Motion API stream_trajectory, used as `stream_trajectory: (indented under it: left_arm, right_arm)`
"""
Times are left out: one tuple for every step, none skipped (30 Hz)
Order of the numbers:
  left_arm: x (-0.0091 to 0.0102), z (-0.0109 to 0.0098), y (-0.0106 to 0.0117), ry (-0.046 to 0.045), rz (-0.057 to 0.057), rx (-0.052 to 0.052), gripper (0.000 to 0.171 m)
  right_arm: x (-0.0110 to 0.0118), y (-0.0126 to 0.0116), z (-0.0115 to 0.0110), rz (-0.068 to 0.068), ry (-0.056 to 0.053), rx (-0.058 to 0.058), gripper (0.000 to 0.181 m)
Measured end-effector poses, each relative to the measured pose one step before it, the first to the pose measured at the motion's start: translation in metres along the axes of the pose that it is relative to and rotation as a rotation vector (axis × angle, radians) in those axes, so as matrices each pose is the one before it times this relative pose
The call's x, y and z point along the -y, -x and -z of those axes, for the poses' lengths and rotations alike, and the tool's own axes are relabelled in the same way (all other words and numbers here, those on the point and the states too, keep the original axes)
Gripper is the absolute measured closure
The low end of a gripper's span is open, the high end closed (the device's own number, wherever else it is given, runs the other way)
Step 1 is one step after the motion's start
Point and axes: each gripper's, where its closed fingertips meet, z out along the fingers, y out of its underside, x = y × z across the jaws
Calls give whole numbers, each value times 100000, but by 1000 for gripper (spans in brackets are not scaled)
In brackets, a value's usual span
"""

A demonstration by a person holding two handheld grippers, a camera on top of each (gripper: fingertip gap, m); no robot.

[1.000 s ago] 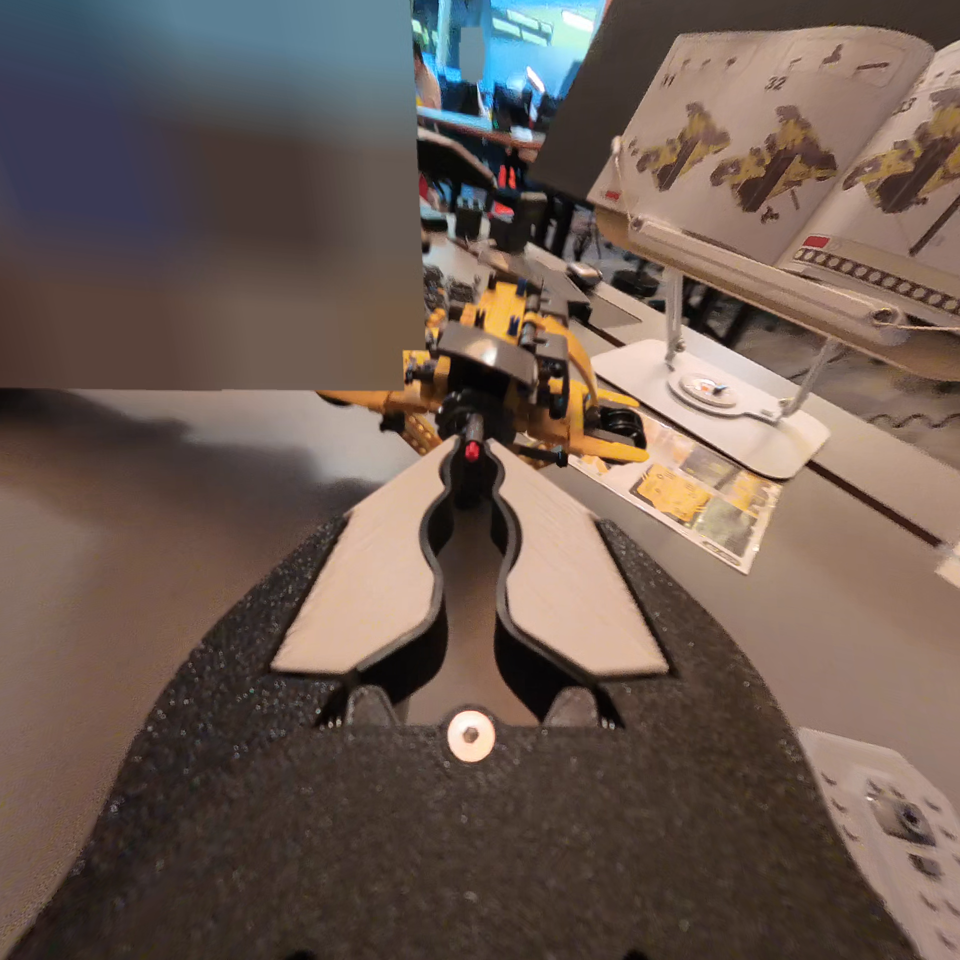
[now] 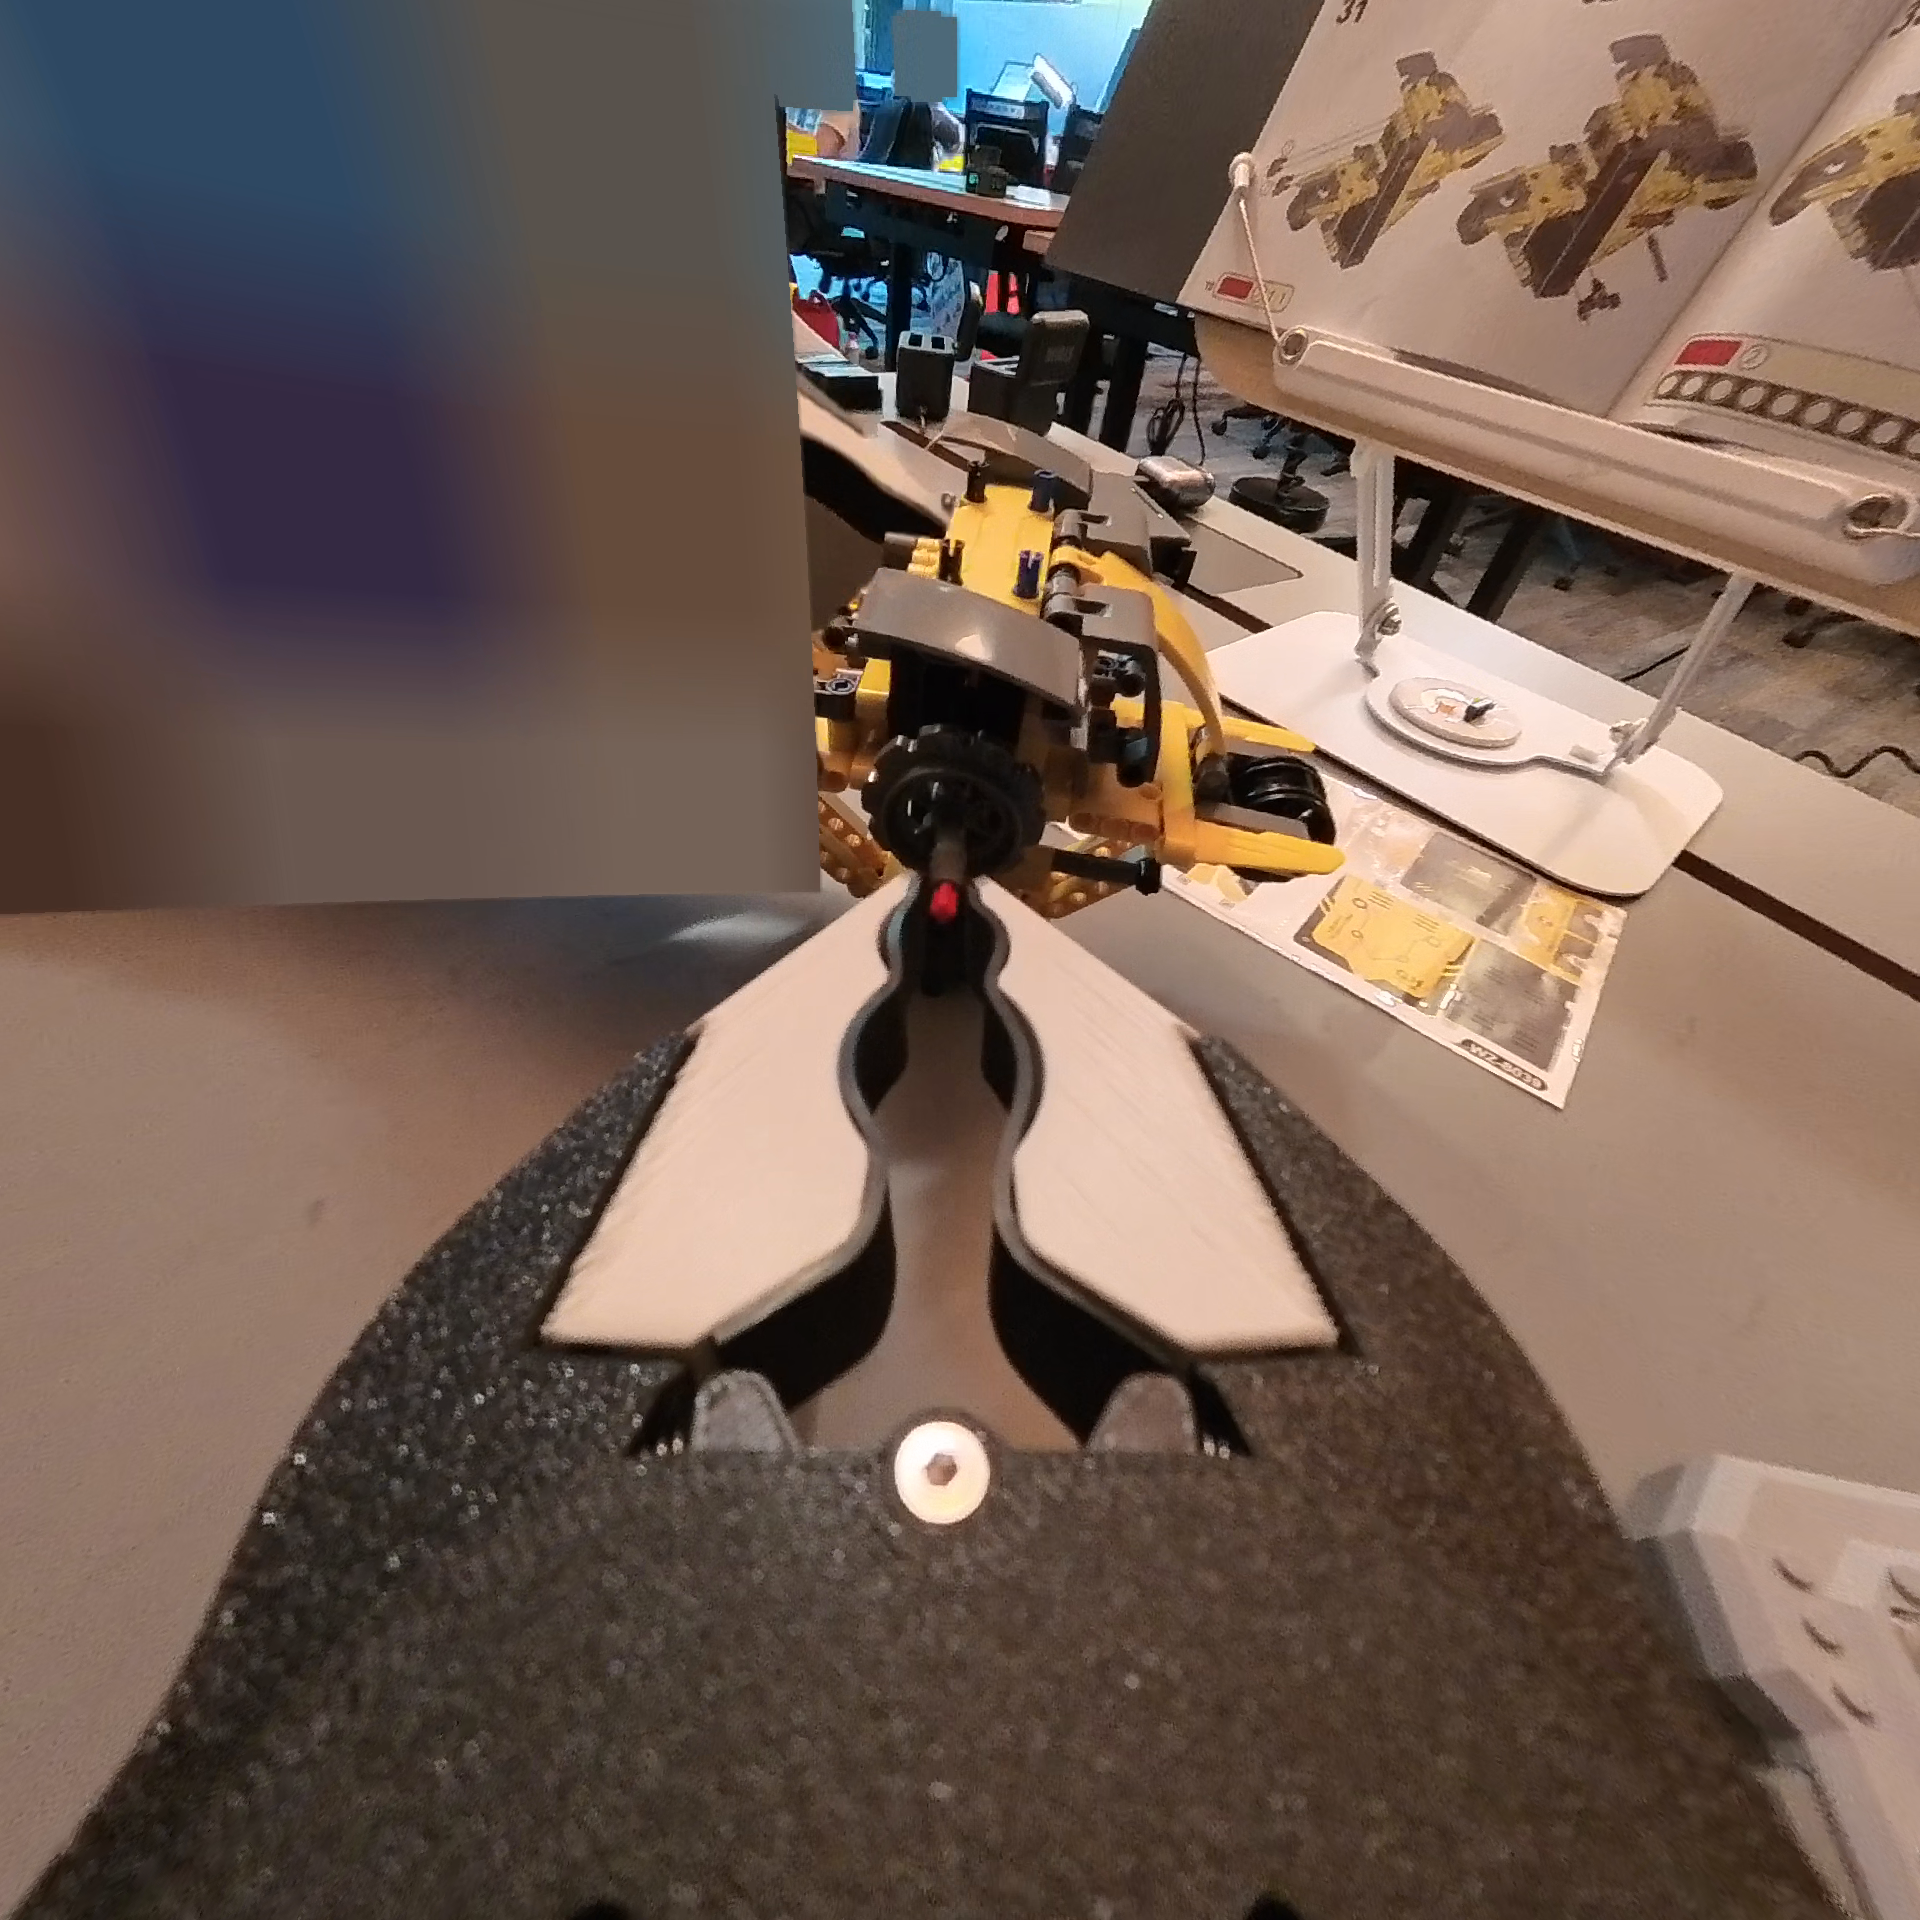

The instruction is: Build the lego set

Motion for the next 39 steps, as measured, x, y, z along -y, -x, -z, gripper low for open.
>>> stream_trajectory:
  left_arm:
    - [-101, -72, -192, 630, 442, -942, 63]
    - [-121, -91, -158, 710, 662, -677, 65]
    - [-153, -105, -91, 1089, 852, -130, 67]
    - [-132, -98, -229, 936, 537, -1046, 69]
    - [-87, -95, -119, 731, 859, -214, 72]
    - [-70, -81, -39, 727, 736, 254, 76]
    - [-44, -60, 13, 653, 207, 621, 77]
    - [-33, -29, 134, 585, -342, 1435, 79]
    - [-40, -13, 131, 572, -354, 1488, 80]
    - [-36, -43, 50, 491, -141, 933, 80]
    - [2, -30, 105, 182, -192, 1194, 81]
    - [27, -9, 118, -56, -174, 1274, 83]
    - [-7, -24, 28, -61, -9, 468, 83]
    - [28, -8, 29, -91, 589, 320, 83]
    - [26, -7, 45, -80, 643, 463, 84]
    - [2, 7, 44, 32, 385, 673, 84]
    - [32, 3, 21, 57, 315, 817, 84]
    - [-3, -15, 9, 325, -215, 972, 84]
    - [-20, -11, 19, 474, -713, 922, 84]
    - [1, 4, -15, 229, -336, 513, 85]
    - [-6, -7, -33, 160, -219, 205, 85]
    - [-18, -5, -41, 141, -499, 195, 85]
    - [4, 3, -27, 105, -322, 391, 85]
    - [-8, -19, -20, 244, -416, 526, 85]
    - [-18, -5, -9, 268, -524, 517, 85]
    - [-11, 1, -6, 193, -257, 316, 85]
    - [14, -4, -30, -129, 76, 78, 85]
    - [4, -6, -9, -127, 16, -32, 85]
    - [-13, 12, 0, 61, -86, -14, 85]
    - [-17, 0, -2, 158, -221, 73, 85]
    - [-35, 14, 0, 371, -478, 248, 85]
    - [-22, 19, -4, 444, -572, 369, 85]
    - [-1, 26, -10, 434, -532, 414, 85]
    - [-18, -6, 1, 339, -427, 449, 85]
    - [4, -9, -10, 134, -167, 301, 85]
    - [2, 1, 2, 90, -54, 185, 85]
    - [-6, 1, 3, 59, 58, 114, 85]
    - [14, -10, -6, -83, 205, -37, 85]
    - [-4, -3, 3, 60, -13, 143, 85]
  right_arm:
    - [-33, 16, -27, -502, 80, 398, 176]
    - [-20, 3, -26, -523, 59, 304, 176]
    - [-35, 3, -24, -402, 104, 288, 176]
    - [-23, -11, -21, -294, 99, 180, 176]
    - [-2, 0, -6, -295, -11, 203, 176]
    - [-6, 11, -5, -445, 18, 279, 176]
    - [-31, -7, -27, -528, 167, 233, 176]
    - [-33, -4, -25, -468, 186, 213, 176]
    - [-33, -15, -24, -399, 190, 166, 176]
    - [-20, -7, -19, -412, 95, 14, 176]
    - [-12, 12, -21, -358, 40, 30, 176]
    - [-43, 25, -26, -238, 239, -40, 176]
    - [-35, -32, -31, -276, 268, -475, 176]
    - [-76, -69, -35, -358, 438, -650, 176]
    - [-116, -57, -62, -688, 799, -483, 176]
    - [-137, -21, -85, -960, 947, -251, 176]
    - [-150, -19, -102, -1028, 1019, -295, 176]
    - [-108, -33, -63, -660, 776, -375, 176]
    - [-10, -50, 12, -345, 54, -449, 176]
    - [57, -24, 55, -621, -439, -48, 176]
    - [69, 29, 75, -1181, -498, 503, 176]
    - [38, 13, 61, -1308, -189, 791, 176]
    - [5, -17, 42, -1456, 153, 891, 176]
    - [-32, -2, 23, -1820, 381, 999, 176]
    - [-69, -3, -8, -1854, 458, 963, 176]
    - [-115, 1, -34, -1408, 647, 777, 176]
    - [-37, 6, -6, -586, 226, 465, 176]
    - [0, 6, 8, -69, 6, 231, 176]
    - [3, 9, -10, -31, 103, 174, 176]
    - [6, 13, 4, -25, 125, 133, 176]
    - [28, -5, 16, -5, 99, 146, 176]
    - [43, 9, 33, 17, 11, 195, 176]
    - [31, 18, 32, -10, -64, 192, 176]
    - [23, 13, 28, -91, -79, 122, 176]
    - [21, 0, 14, -181, -94, 127, 176]
    - [-11, -2, 6, -308, 121, 186, 176]
    - [13, 0, 2, -401, 30, 218, 176]
    - [45, -2, 10, -399, -169, 205, 176]
    - [31, -2, -1, -294, 36, 90, 176]
